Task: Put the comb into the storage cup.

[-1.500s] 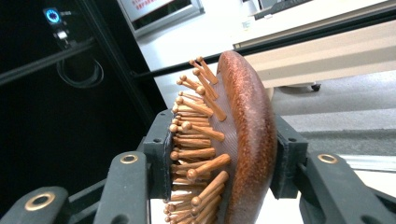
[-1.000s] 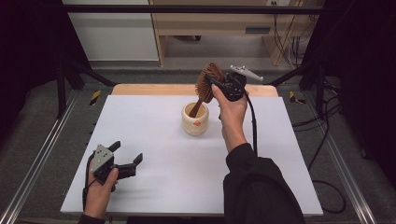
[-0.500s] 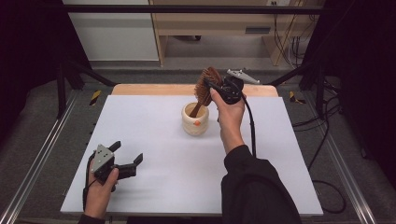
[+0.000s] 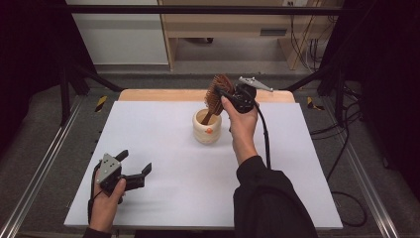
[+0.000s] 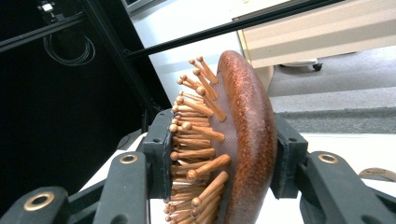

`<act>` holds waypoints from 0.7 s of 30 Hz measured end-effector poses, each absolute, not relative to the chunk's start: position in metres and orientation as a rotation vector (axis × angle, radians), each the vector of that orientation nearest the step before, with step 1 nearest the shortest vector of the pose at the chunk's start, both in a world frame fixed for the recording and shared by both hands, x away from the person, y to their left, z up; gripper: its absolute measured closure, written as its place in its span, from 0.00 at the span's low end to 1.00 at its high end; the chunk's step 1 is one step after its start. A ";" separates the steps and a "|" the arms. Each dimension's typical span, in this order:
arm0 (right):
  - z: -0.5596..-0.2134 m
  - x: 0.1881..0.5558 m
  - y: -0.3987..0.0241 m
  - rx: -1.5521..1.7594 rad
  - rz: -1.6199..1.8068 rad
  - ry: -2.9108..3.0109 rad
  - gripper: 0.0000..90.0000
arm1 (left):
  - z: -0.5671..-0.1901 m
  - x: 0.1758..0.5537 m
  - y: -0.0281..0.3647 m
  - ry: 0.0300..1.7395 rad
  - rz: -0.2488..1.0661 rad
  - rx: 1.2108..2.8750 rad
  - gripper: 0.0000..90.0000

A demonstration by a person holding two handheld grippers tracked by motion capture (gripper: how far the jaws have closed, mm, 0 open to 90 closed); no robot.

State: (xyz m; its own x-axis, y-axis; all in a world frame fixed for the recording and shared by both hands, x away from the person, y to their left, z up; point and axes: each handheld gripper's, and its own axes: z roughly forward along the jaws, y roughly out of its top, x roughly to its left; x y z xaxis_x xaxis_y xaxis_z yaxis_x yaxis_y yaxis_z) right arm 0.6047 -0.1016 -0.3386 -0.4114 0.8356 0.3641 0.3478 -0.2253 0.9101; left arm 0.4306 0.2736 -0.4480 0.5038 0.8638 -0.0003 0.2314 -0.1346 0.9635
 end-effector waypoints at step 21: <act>-0.345 0.606 -0.101 1.422 1.683 1.648 0.57 | -0.448 0.431 0.274 0.950 0.719 1.651 0.03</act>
